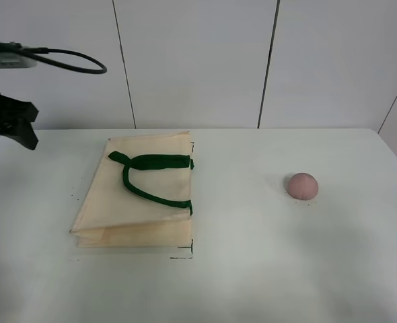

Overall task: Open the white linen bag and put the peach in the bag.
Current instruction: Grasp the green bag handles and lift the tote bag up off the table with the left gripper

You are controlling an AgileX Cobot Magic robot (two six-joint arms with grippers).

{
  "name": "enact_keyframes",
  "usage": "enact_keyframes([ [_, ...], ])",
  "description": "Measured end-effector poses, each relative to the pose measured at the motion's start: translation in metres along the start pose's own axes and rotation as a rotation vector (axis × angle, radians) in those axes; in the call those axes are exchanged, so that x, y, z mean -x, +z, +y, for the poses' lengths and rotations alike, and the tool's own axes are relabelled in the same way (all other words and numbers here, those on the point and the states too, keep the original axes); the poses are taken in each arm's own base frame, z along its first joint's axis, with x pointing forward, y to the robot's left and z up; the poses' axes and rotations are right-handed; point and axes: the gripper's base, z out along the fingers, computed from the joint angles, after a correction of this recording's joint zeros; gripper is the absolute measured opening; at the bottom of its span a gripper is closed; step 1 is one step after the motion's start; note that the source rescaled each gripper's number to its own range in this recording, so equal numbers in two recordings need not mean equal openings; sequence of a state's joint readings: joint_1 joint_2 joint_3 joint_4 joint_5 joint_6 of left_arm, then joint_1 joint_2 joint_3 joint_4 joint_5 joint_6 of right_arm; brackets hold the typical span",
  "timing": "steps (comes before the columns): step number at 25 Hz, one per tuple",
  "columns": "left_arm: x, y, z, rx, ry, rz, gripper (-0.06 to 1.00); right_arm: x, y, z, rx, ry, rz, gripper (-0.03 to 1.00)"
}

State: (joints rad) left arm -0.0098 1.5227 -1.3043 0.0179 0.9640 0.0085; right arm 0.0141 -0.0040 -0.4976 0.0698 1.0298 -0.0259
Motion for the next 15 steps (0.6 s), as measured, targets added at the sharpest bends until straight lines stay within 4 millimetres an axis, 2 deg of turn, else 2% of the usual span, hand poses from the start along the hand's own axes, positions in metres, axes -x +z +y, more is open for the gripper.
enact_keyframes([
  [2, 0.024, 0.027, -0.001, -0.008, -0.019, 0.055, 0.96, 0.000, 0.000, 0.000, 0.000, 0.000, 0.000, 1.00],
  [6, 0.057, 0.065, -0.010, -0.014, -0.062, 0.134, 0.96, 0.000, 0.000, 0.000, 0.000, 0.000, 0.000, 1.00],
  [10, 0.077, 0.085, -0.048, -0.033, -0.061, 0.141, 0.96, 0.000, 0.000, 0.000, 0.000, 0.000, 0.000, 1.00],
  [11, 0.079, 0.090, -0.062, -0.044, -0.058, 0.147, 0.96, 0.000, 0.000, 0.000, 0.000, 0.000, 0.000, 1.00],
  [12, 0.079, 0.090, -0.062, -0.044, -0.058, 0.147, 0.96, 0.000, 0.000, 0.000, 0.000, 0.000, 0.000, 1.00],
  [15, 0.082, 0.103, -0.100, -0.061, -0.042, 0.158, 0.96, 0.000, 0.000, 0.000, 0.000, 0.000, 0.000, 1.00],
])
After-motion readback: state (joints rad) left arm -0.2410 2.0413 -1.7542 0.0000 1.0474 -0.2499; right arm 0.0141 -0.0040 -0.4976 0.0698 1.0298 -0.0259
